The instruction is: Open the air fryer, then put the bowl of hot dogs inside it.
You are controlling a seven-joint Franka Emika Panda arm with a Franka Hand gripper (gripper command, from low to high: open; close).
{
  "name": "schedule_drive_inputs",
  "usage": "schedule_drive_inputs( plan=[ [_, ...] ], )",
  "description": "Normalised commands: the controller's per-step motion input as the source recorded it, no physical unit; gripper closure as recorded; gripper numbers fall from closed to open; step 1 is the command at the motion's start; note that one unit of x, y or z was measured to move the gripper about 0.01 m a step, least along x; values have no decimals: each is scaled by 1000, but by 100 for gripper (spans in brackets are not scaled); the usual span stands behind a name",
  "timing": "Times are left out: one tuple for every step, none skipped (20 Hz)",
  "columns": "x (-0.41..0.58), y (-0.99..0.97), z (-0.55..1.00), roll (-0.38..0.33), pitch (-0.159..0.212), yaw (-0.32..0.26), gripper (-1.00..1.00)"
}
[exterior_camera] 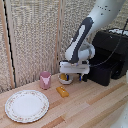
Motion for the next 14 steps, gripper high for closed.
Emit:
schedule_drive_inputs(
  plan=[
    [29,17,-117,0,29,4,100],
    [46,0,-114,0,44,33,100],
    [37,0,-126,0,28,54,100],
    [6,0,-143,0,20,60,100],
    [0,0,-137,0,13,62,100],
    [26,0,-117,0,5,57,100],
    [20,0,-120,2,0,50,100],
    [14,0,-103,7,0,32,100],
    [0,-29,-83,14,0,12,100],
    [0,-26,-80,7,0,0,100],
    [0,-14,-83,3,0,0,100],
    [0,0,-34,2,0,10,100],
    [-40,0,0,1,-5,27,100],
    [-23,0,0,0,-22,21,100]
  ],
)
